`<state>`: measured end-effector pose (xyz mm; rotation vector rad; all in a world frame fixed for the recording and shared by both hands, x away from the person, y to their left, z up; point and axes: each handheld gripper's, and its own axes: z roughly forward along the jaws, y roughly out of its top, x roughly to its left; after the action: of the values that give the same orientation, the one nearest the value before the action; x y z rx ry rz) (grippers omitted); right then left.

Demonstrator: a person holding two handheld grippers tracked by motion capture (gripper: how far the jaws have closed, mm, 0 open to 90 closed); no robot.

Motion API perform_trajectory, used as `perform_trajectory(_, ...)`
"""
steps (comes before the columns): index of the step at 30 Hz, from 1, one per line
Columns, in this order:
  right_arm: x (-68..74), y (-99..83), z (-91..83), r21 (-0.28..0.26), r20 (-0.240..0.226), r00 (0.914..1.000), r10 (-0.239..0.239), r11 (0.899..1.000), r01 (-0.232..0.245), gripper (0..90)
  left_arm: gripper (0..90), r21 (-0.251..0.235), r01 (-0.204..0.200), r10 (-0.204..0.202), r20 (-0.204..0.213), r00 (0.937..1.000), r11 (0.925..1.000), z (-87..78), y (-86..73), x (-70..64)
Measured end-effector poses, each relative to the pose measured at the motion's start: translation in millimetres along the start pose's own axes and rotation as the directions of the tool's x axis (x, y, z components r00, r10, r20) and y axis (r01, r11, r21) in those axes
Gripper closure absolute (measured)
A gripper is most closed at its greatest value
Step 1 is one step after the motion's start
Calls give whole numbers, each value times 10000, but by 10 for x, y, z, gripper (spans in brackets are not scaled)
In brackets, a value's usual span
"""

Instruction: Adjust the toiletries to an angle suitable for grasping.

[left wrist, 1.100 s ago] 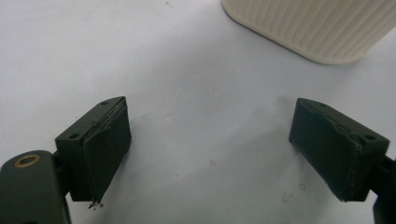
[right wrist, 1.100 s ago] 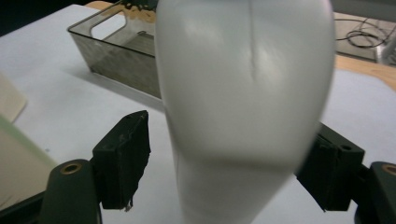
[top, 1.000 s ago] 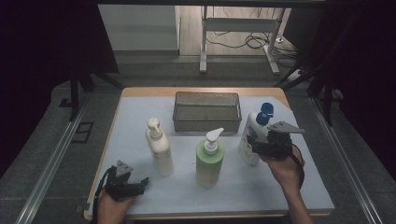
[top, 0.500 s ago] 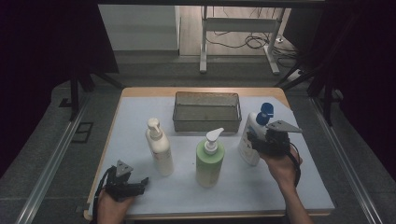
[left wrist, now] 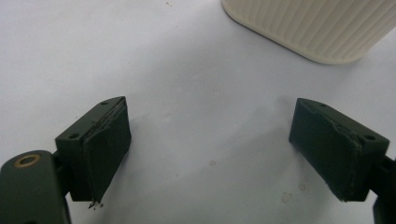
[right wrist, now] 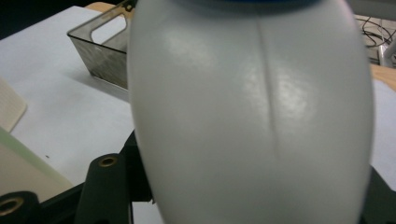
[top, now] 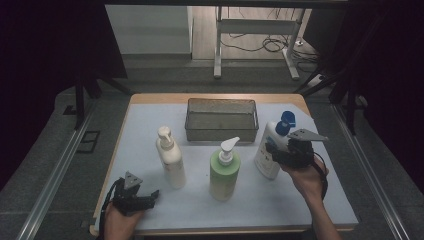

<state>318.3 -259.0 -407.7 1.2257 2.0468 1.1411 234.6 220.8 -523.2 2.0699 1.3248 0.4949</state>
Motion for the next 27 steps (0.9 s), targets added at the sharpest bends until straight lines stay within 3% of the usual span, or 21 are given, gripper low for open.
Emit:
perform_trajectory(6, 3, 124, -123, -160, -475, 9988, -69, 9999, 62, 406, 126, -6, 6, -6, -1, 10000, 10000, 0, 0, 0)
perform_trajectory(13, 63, 298, -206, -242, -667, 9971, -378, 9990, 363, 406, 126, -15, 27, -27, 2, 10000, 10000, 1, 0, -1)
perform_trajectory(27, 182, 635, -182, -345, -1207, 9906, -648, 9975, 610, 406, 126, -8, 21, -21, 2, 10000, 10000, 1, 0, 0)
